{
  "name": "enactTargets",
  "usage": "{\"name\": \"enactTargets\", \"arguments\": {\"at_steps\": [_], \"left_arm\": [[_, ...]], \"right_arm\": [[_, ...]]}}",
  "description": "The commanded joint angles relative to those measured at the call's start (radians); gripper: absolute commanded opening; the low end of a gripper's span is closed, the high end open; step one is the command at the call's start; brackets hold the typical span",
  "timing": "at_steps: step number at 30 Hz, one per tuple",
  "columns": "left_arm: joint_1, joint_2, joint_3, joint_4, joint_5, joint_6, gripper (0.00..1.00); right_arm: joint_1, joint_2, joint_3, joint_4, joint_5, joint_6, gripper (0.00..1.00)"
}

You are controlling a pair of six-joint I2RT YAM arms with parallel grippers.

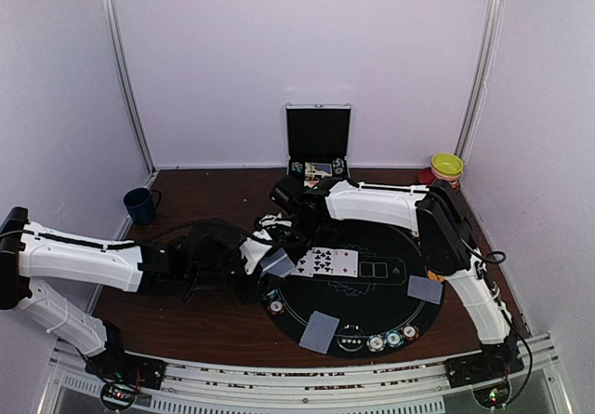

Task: Distribute texas hold em gaming equipment
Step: Place the all-in button in the small blind area.

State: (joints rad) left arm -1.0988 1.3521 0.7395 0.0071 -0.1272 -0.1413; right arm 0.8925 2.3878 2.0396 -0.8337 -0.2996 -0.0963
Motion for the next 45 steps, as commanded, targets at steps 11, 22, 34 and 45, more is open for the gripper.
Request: {"name": "enactTargets", "arguments": {"at_steps": [11,22,34,45], "left_arm": [[-0.001,-0.021,0.0,0.059,0.002,-0.001,0.53],[-0.001,-0.024,0.0,0.059,0.002,-0.001,0.53],[-0.001,-0.021,0.0,0.059,-0.002,0.0,0.53],[-0.001,-0.021,-0.002,0.06,-0.002,0.0,0.53]], "right_arm": [[0.011,0.023,0.016,-0.011,0.04,-0.002,0.53],[0.02,0.013,0.016,-0.03,0.054,-0.016,0.6],[0.024,-0.007,0.008,-0.03,0.076,-0.025,0.71],[0.024,-0.088,0.015,-0.039,0.108,-0.035,0.77]]}}
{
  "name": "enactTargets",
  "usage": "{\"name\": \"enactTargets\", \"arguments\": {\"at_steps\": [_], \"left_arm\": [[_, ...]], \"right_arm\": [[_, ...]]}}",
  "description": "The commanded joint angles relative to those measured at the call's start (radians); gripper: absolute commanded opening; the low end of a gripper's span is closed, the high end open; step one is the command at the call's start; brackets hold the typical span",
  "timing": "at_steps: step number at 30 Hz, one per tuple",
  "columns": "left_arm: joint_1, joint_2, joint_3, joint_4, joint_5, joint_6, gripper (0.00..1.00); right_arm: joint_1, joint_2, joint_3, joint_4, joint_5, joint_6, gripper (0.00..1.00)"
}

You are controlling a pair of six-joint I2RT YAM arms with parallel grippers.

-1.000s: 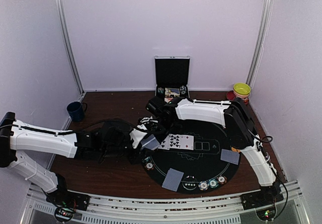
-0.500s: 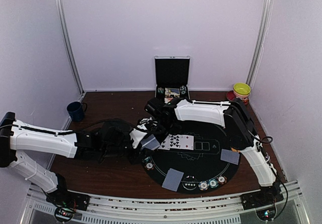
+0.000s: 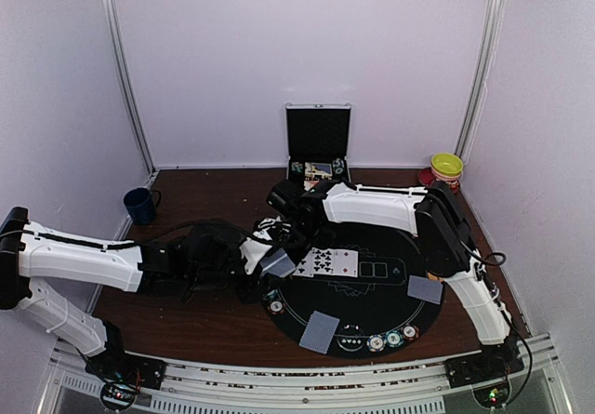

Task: Distribute texas hold em gaming equipment
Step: Place the all-in button in the small blind area.

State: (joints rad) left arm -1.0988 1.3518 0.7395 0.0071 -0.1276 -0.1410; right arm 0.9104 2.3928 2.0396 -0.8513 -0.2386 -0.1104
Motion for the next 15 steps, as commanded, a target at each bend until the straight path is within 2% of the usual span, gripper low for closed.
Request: {"name": "enactTargets", "arguments": {"at_steps": [1,9,13,15], "left_arm": [[-0.001,-0.02,-0.002,0.059,0.0,-0.001,0.53],[-0.001,-0.022,0.0,0.059,0.001,-0.002,0.53],[-0.001,-0.021,-0.001,0.06,0.001,-0.002,0.53],[-0.001,-0.019,0.0,0.061,0.0,-0.002,0.53]], "right_arm": [[0.004,-0.108,0.01,-0.022,0.059,-0.028,0.78],[-0.031,-0.245,-0.071,-0.021,0.118,-0.054,0.85],[-0.079,-0.328,-0.147,0.014,0.121,-0.055,0.92],[-0.109,-0.375,-0.197,0.047,0.115,-0.052,0.99]]}}
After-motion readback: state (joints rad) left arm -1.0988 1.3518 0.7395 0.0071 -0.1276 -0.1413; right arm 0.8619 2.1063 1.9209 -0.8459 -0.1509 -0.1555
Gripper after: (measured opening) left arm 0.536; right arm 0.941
